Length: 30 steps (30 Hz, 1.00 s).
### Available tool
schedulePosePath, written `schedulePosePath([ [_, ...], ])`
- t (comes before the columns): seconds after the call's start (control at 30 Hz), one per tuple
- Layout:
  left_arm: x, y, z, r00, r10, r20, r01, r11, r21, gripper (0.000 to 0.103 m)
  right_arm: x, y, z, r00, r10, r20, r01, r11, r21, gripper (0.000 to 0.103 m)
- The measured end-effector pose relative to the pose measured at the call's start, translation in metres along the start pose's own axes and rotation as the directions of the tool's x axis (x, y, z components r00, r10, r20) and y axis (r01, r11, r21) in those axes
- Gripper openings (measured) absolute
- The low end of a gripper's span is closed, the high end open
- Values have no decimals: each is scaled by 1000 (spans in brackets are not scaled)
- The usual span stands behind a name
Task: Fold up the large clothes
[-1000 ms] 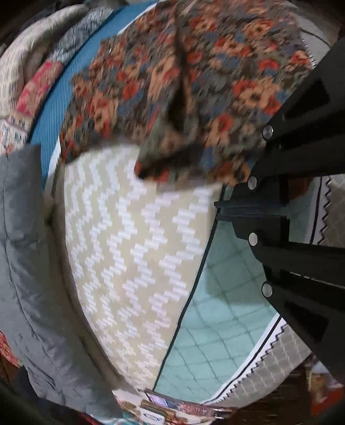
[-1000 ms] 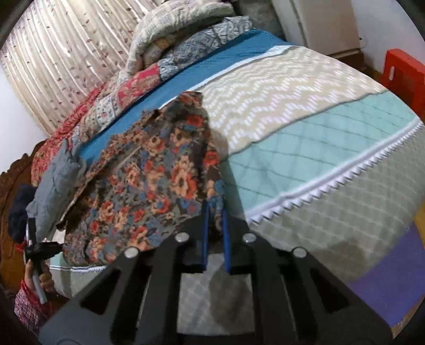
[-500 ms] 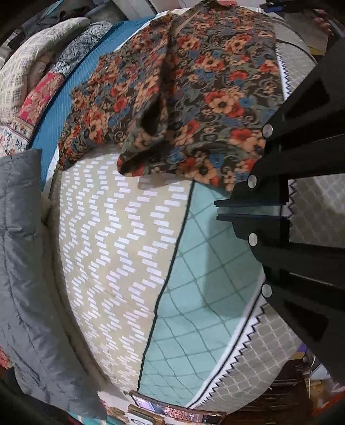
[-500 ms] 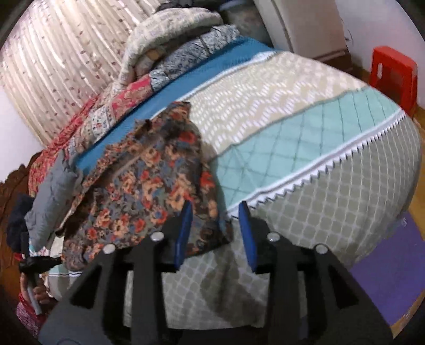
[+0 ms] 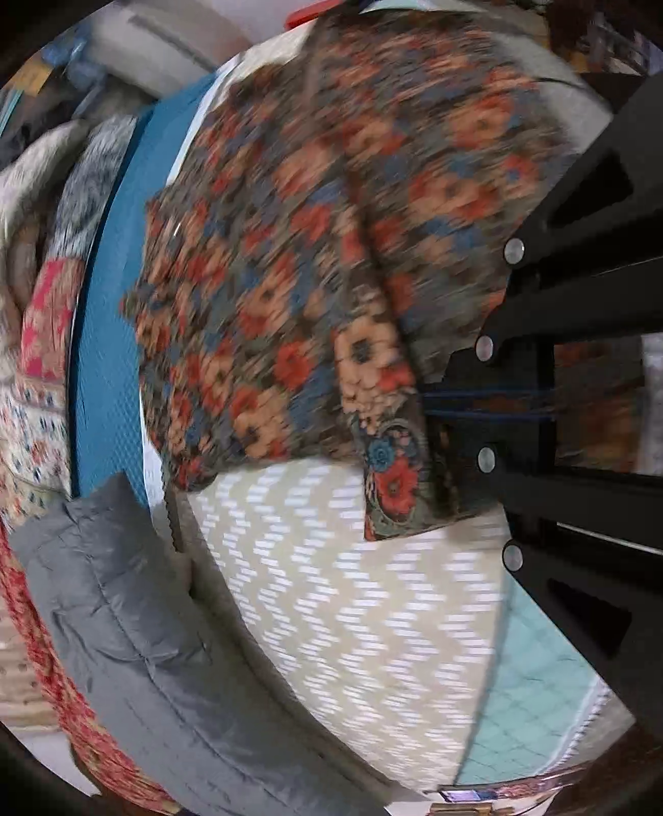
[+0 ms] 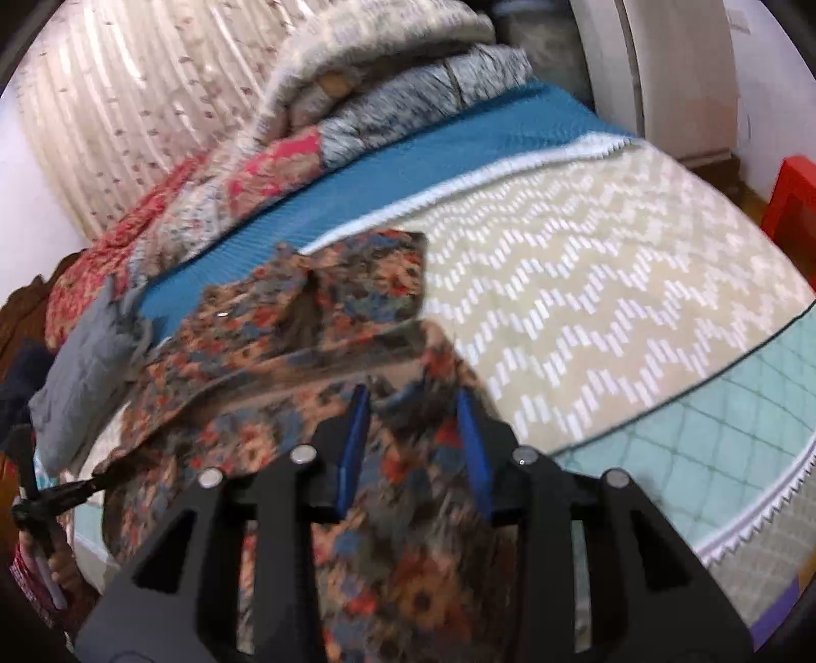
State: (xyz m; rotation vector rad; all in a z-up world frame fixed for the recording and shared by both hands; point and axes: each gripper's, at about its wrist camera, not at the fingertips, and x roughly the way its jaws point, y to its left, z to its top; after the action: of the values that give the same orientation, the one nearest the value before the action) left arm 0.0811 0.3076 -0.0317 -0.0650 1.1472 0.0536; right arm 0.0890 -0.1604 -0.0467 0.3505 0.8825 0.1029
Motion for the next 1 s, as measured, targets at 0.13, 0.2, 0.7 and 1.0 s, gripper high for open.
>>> schedulePosePath([
  [0.13,15,28,44,993,118,17,-115,986,-124,10,23,-13,12,995,-96,-27,97,994,42,34],
  [0.2,8,48,59,992,123,25,-115,970,-214,10,25,-17,14,995,-100,-23,101,993,57,34],
  [0.7,-19,55,-30,977,212,-38,-215,970,-113,10,-51,-20,-55,999,22,42,-26,994,102,44],
  [1.0,-31,49,-75,981,191,-27,-193,974,-119,10,-75,-33,-98,998,67,-16,-64,987,150,49],
])
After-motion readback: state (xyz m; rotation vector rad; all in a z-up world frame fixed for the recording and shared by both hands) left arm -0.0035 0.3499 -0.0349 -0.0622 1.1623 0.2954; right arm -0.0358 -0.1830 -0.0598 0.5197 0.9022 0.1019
